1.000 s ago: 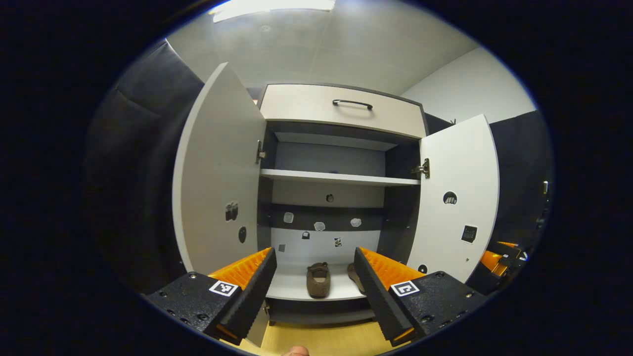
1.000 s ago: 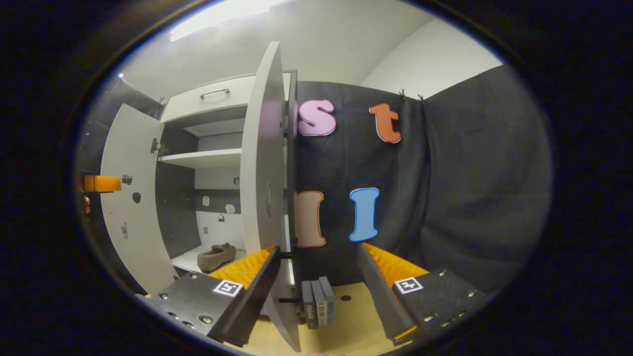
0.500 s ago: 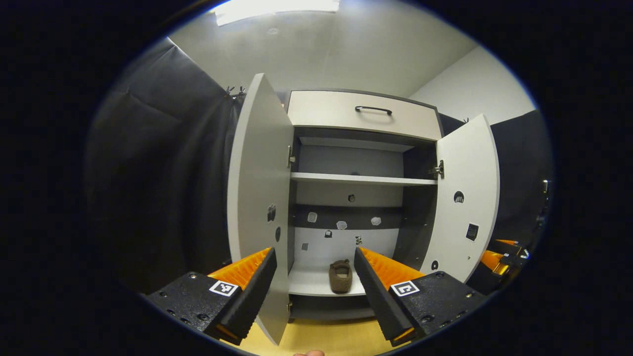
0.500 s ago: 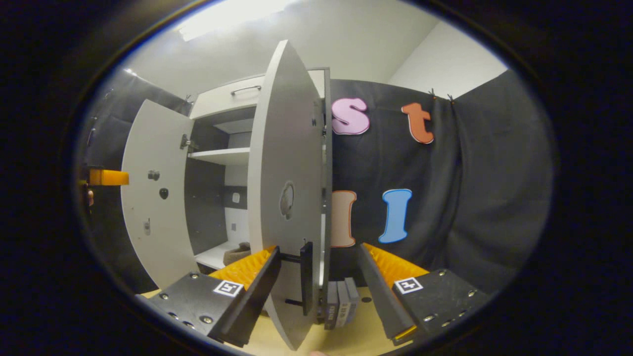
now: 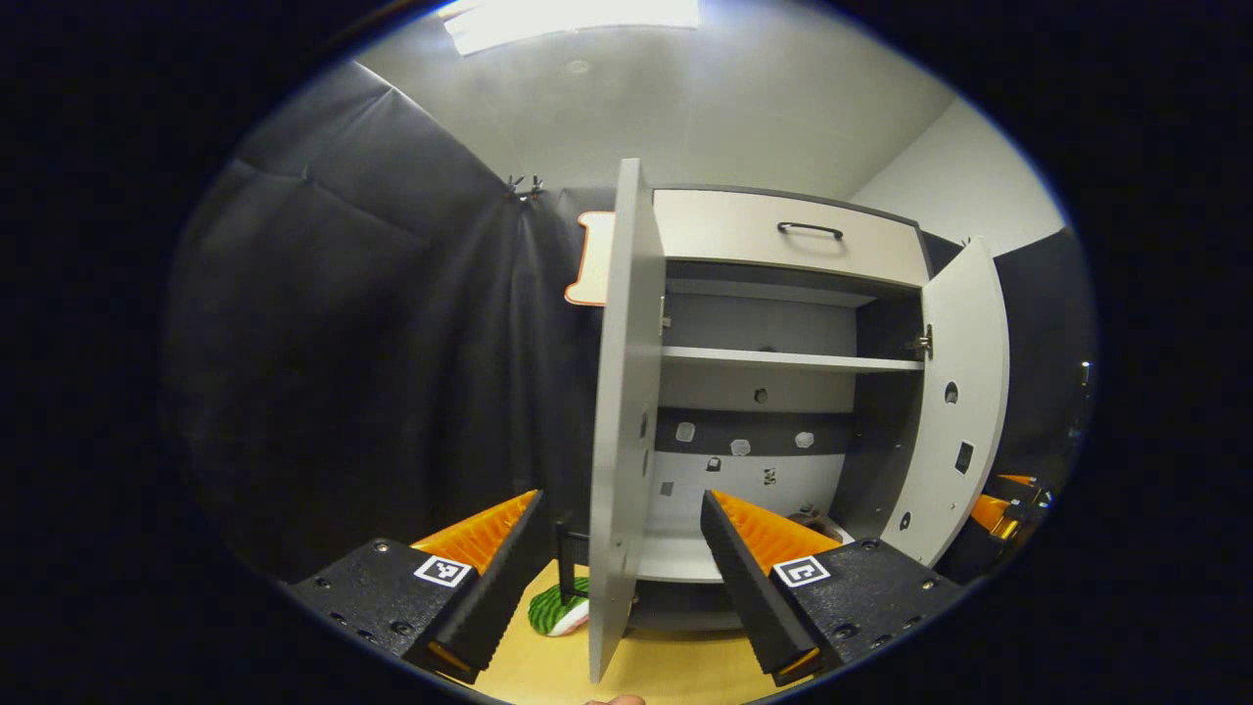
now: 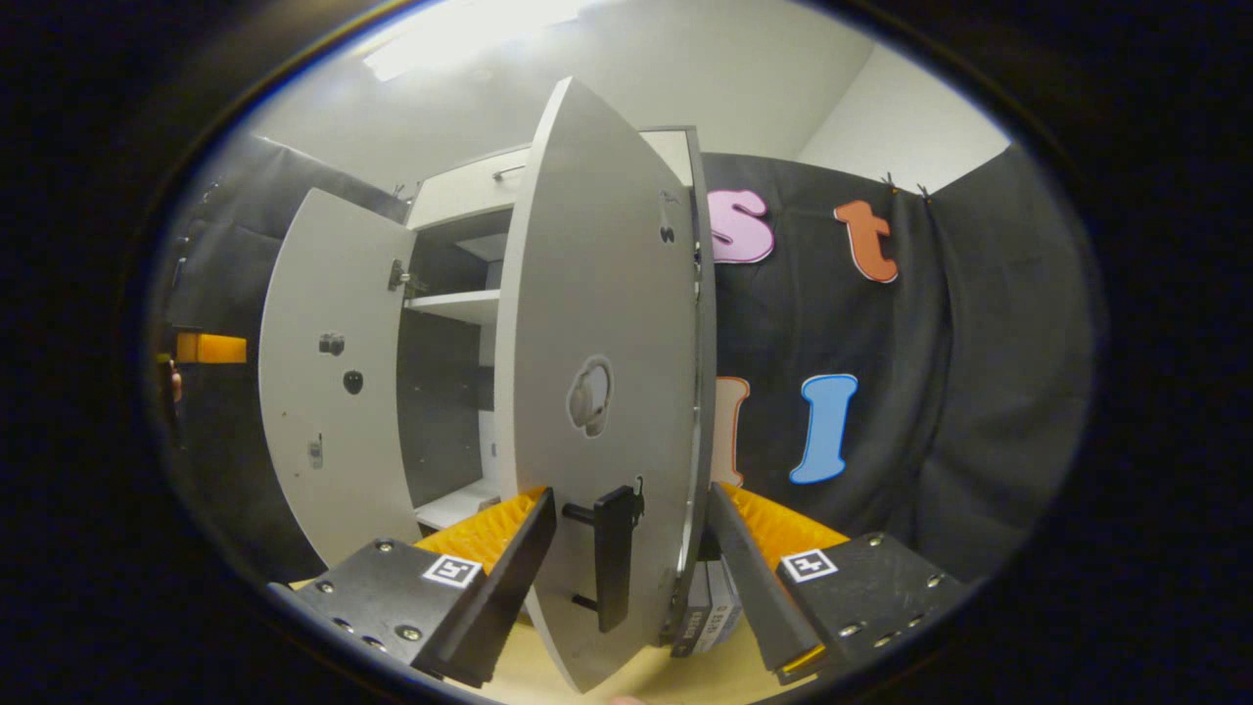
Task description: Grab one shoe with the right hand and put it into the shoe cabinet, grab the other shoe with the left hand and put it into the shoe cabinet; then close the right door with the right hand and the left door with the left hand.
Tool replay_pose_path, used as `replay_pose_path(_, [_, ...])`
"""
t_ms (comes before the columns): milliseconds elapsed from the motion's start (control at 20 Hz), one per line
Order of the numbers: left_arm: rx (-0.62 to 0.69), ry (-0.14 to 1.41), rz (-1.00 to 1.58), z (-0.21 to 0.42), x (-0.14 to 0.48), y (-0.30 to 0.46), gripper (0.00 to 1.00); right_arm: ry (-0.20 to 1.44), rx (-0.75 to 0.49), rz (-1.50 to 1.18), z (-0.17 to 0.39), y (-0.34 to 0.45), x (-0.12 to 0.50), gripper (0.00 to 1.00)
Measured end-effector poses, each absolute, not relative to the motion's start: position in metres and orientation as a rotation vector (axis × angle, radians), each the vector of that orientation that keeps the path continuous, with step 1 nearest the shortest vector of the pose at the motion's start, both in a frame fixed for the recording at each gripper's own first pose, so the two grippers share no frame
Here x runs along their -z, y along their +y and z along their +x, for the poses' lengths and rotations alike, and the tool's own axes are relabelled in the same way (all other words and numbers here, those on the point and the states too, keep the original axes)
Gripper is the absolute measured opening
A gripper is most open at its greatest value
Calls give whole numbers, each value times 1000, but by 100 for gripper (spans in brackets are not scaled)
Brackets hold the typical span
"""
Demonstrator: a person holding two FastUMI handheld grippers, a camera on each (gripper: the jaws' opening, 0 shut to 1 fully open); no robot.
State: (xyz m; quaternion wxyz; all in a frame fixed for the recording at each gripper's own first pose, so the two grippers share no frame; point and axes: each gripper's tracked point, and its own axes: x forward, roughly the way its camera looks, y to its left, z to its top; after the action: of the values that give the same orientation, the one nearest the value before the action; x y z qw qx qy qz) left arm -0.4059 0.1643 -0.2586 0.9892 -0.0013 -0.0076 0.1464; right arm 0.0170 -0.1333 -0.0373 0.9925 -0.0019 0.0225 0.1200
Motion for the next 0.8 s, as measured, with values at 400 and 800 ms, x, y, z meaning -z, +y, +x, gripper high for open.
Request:
replay_pose_path(400, [-380,8,-66,-412,275,219,93,56,-283,-10,34,-87,47,96])
replay_pose_path(800, [-413,45,-68,-403,293,259,93,64,-311,-19,48,-47,57,96])
